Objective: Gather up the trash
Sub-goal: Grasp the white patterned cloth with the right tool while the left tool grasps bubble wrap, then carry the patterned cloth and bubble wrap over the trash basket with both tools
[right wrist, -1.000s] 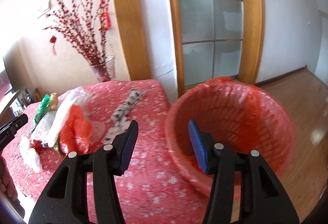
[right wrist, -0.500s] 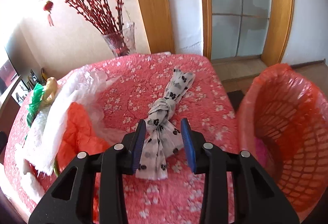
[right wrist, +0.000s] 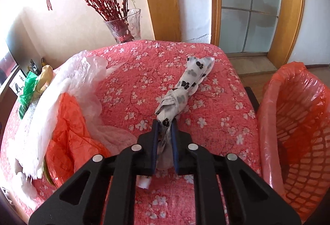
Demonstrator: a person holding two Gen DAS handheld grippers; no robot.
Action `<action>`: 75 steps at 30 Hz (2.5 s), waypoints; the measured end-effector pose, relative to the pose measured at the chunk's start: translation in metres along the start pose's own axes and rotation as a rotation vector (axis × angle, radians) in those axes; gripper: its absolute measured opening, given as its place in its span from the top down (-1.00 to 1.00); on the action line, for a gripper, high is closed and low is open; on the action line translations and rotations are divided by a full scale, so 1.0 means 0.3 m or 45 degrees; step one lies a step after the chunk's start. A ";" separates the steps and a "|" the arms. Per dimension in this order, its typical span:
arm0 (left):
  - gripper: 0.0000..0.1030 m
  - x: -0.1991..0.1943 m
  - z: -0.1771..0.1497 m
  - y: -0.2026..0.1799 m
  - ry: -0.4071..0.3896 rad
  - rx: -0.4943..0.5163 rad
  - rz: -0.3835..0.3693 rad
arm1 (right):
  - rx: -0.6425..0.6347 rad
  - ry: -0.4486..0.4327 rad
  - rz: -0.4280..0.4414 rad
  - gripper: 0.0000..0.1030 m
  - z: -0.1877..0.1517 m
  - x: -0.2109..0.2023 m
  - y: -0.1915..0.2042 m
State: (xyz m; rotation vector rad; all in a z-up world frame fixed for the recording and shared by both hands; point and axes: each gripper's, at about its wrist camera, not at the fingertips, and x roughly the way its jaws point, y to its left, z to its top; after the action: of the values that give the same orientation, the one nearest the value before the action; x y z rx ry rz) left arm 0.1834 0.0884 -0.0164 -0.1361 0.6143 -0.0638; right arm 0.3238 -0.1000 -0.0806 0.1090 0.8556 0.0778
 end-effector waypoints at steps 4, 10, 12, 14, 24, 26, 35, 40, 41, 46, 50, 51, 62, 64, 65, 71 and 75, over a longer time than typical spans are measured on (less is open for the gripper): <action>-0.04 0.049 0.032 -0.056 0.040 0.013 -0.033 | 0.021 -0.014 0.003 0.82 -0.024 -0.037 -0.042; -0.03 0.161 0.064 -0.140 0.132 0.040 -0.067 | 0.066 -0.020 0.002 0.82 -0.046 -0.066 -0.095; 0.10 0.206 0.055 -0.157 0.181 0.052 -0.044 | 0.075 -0.021 0.008 0.82 -0.053 -0.073 -0.103; 0.19 0.238 0.045 -0.154 0.225 0.043 -0.056 | 0.075 -0.026 0.011 0.82 -0.060 -0.082 -0.108; 0.84 0.306 0.007 -0.131 0.294 -0.003 -0.128 | 0.080 -0.043 0.031 0.82 -0.083 -0.109 -0.117; 0.94 0.297 0.006 -0.129 0.275 0.011 -0.138 | 0.081 -0.050 0.031 0.82 -0.085 -0.119 -0.121; 0.96 0.173 0.049 -0.127 0.157 0.041 -0.191 | 0.087 -0.127 0.036 0.82 -0.072 -0.213 -0.140; 0.97 0.099 0.081 -0.136 0.100 0.051 -0.229 | 0.087 -0.163 0.041 0.82 -0.067 -0.258 -0.143; 0.97 0.088 0.086 -0.141 0.093 0.053 -0.237 | 0.088 -0.169 0.041 0.82 -0.067 -0.265 -0.144; 0.97 0.043 0.103 -0.185 0.077 0.065 -0.301 | 0.094 -0.196 0.041 0.82 -0.066 -0.297 -0.161; 0.97 0.017 0.115 -0.240 0.062 0.082 -0.359 | 0.100 -0.218 0.034 0.82 -0.068 -0.327 -0.180; 0.97 0.009 0.118 -0.255 0.058 0.088 -0.371 | 0.102 -0.223 0.032 0.82 -0.066 -0.333 -0.185; 0.97 -0.014 0.151 -0.426 0.053 0.152 -0.522 | 0.156 -0.285 -0.013 0.82 -0.060 -0.415 -0.287; 0.97 -0.014 0.155 -0.469 0.055 0.167 -0.545 | 0.170 -0.295 -0.025 0.82 -0.059 -0.430 -0.313; 0.97 -0.012 0.157 -0.492 0.058 0.175 -0.559 | 0.179 -0.300 -0.032 0.82 -0.059 -0.439 -0.328; 0.97 0.017 0.159 -0.624 0.084 0.223 -0.641 | 0.224 -0.323 -0.082 0.82 -0.062 -0.481 -0.418; 0.97 0.031 0.154 -0.711 0.108 0.244 -0.696 | 0.256 -0.331 -0.120 0.82 -0.072 -0.503 -0.476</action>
State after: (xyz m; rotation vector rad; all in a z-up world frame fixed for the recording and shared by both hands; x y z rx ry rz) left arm 0.2137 -0.1186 0.0468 -0.1126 0.6383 -0.6579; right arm 0.2124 -0.2570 0.0000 0.2611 0.6062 -0.1095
